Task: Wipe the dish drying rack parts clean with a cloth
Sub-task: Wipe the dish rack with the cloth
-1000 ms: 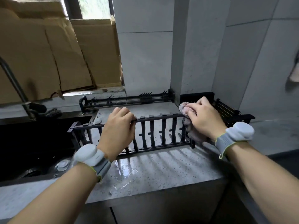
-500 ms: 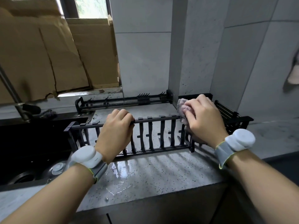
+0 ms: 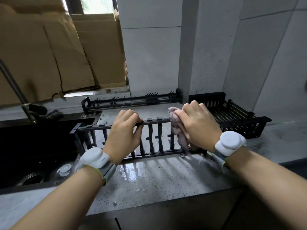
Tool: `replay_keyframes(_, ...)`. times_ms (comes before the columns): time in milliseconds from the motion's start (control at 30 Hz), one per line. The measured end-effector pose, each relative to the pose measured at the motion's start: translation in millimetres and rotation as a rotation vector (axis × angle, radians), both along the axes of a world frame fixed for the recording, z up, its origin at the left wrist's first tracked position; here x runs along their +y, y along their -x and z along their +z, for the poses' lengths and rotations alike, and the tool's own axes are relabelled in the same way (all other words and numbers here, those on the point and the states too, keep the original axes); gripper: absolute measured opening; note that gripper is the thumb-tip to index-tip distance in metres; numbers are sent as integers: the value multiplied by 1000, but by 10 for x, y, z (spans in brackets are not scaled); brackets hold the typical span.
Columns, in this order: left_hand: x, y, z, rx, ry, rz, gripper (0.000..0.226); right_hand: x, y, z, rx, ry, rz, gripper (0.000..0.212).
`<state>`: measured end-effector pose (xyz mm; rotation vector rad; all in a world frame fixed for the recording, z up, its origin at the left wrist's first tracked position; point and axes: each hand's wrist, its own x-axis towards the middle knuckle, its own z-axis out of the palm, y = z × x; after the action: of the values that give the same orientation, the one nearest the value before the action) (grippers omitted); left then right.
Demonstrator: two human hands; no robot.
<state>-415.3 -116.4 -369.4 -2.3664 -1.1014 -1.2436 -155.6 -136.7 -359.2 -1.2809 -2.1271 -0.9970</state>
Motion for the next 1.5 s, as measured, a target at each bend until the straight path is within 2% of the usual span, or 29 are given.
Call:
replay_keyframes(233,3,-6,-27,-25,-26,-11,10,-93,-427,144,-114,46,-158,18)
replay_keyframes(467,99,19,39,23,23,8,14,-7,-299,199,-80,132,-302,19)
replay_keyframes(633,164,59,173,74,102,15,15,100,-289,357,-129,199,-269,17)
replay_keyframes(733,195,81,331,41,226,6,11,160,-282,475,-119,243,-201,20)
replay_keyframes(867,266,54,446,64,444,17,9,229,-246,497,-69,425,-190,37)
replay_keyframes(967,297,26,398,74,510,30,10,264,-271,397,63,461,-153,23)
replay_keyframes(1133,380,55,319,78,484,29,11,240,-438,519,693,278,21,9)
replay_keyframes(1233,417,69,282,18,523,34,13,120,-557,731,869,207,57,8)
replay_keyframes(1367,418,37,262,20,524,31,12,-3,-525,708,695,217,28,27)
replay_keyframes(1500,438,-7,254,41,529,55,11,90,-391,388,535,270,-70,18)
